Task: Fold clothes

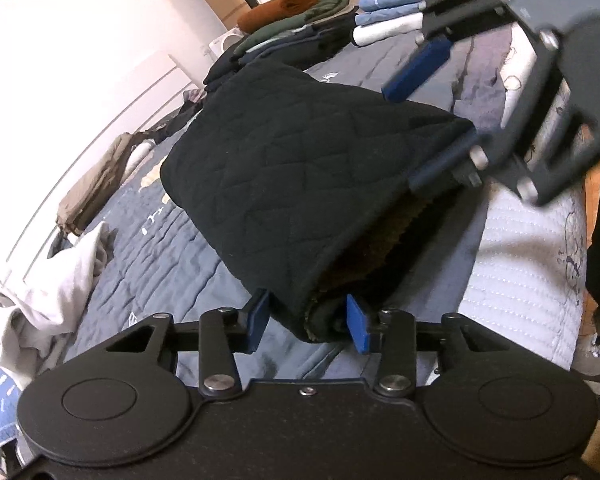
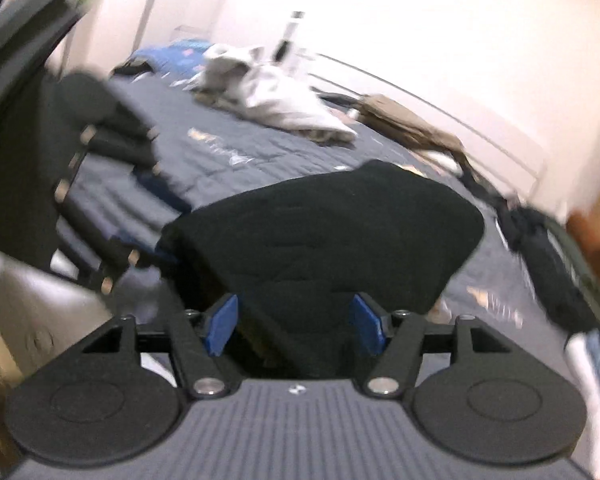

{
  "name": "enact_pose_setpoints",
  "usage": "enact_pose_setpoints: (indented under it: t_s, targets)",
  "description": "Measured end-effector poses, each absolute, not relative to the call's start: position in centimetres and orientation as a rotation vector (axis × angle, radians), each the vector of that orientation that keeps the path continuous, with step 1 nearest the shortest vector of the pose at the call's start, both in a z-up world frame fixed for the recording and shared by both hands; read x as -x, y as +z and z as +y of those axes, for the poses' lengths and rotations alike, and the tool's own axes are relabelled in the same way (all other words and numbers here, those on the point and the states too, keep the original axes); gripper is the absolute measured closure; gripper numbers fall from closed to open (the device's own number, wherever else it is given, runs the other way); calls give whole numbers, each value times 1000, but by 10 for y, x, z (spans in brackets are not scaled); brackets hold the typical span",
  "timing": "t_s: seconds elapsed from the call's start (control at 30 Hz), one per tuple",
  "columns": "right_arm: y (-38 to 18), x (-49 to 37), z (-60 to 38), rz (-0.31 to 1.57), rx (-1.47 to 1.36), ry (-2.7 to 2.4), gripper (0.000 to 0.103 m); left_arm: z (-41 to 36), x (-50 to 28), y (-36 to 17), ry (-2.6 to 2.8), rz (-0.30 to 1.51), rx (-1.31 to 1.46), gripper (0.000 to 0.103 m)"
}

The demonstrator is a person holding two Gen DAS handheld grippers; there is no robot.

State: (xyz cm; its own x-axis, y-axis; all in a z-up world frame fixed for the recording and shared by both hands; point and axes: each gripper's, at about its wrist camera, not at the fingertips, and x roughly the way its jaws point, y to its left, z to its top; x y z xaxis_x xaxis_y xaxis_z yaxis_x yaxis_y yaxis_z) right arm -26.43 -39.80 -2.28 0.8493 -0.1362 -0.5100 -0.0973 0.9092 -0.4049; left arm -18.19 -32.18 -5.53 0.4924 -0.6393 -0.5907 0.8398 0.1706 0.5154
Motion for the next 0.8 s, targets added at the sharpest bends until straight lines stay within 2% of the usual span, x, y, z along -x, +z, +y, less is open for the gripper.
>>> enact_pose_setpoints:
  t_s: [0.63, 0.73, 0.8]
  targets:
    - [-84, 252, -363, 627, 1077, 97, 39, -319, 175, -49, -1080, 317, -865, 64]
    - [-83, 254, -370, 623, 1059, 116, 47, -320, 173, -48, -1083, 323, -860, 64]
    - [-75, 256, -375, 614, 1005, 100, 64, -320, 171, -47, -1085, 327, -857, 64]
